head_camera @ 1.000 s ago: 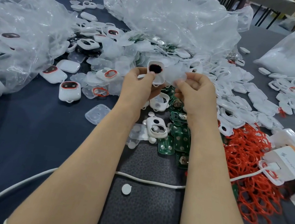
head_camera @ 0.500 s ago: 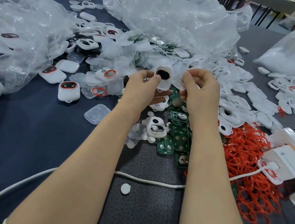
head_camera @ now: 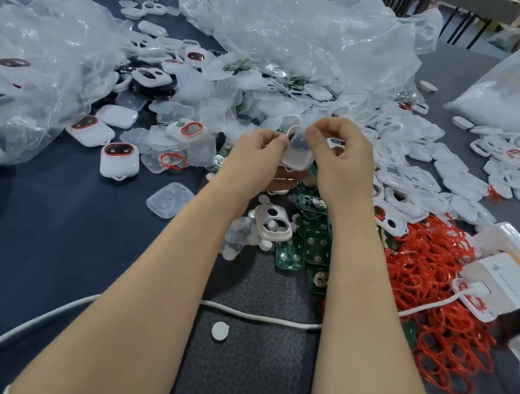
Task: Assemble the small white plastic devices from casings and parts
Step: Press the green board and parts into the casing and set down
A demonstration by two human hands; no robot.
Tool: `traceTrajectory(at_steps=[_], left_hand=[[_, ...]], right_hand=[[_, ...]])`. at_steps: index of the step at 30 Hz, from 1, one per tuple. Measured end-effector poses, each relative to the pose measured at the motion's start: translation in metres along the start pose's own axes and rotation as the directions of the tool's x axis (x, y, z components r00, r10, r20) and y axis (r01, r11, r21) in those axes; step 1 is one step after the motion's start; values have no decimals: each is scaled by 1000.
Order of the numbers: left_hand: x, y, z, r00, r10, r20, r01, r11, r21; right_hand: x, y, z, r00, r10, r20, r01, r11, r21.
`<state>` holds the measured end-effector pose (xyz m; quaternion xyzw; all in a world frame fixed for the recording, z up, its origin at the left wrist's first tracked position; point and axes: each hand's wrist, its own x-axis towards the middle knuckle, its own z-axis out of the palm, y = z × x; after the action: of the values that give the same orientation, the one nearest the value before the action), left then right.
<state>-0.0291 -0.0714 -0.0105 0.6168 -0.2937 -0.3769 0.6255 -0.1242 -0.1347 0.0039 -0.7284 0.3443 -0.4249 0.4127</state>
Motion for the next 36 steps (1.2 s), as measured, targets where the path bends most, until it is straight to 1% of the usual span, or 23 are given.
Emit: traceTrajectory(at_steps=[2, 6, 9, 13, 16, 19, 25, 28, 31, 34, 36], left_hand=[[-1, 1, 1, 1000, 9, 0, -9, 1000, 19], [0, 1, 1, 1000, 0, 14, 1, 1000, -27], [1, -1, 1, 999, 21, 36, -20, 999, -38], [0, -4, 0, 993, 57, 101, -45, 992, -117], [0, -4, -1, 991, 63, 117, -46, 988, -149], [1, -4, -2, 993, 62, 103, -46, 988, -148], [1, -5, -2, 996, 68, 53, -60, 990, -127], [-1, -3, -2, 997, 75, 33, -70, 990, -124], [-2, -2, -2, 996, 82, 18, -81, 994, -78], [-2, -2, -2, 996, 87, 9, -87, 996, -38], [-3, -2, -1, 995, 95, -5, -95, 995, -26]], right_hand=[[0, -1, 2, 1000, 5, -4, -5, 1000, -8], [-1, -3, 5, 999, 22, -31, -22, 1000, -11], [-1, -2, 8, 998, 46, -41, -46, 999, -2], [-1, -1, 13, 994, 64, -88, -62, 998, 26], [-1, 0, 16, 991, 88, -96, -81, 994, 77], [-2, 0, 18, 992, 85, -94, -77, 993, 88], [-4, 2, 17, 995, 44, -92, -40, 998, 47], [-3, 4, 16, 994, 81, -80, -77, 996, 45], [-3, 4, 16, 992, 94, -82, -93, 996, 16], [-2, 4, 17, 989, 120, -83, -117, 992, 41], [-2, 4, 17, 986, 153, -67, -147, 985, 87]])
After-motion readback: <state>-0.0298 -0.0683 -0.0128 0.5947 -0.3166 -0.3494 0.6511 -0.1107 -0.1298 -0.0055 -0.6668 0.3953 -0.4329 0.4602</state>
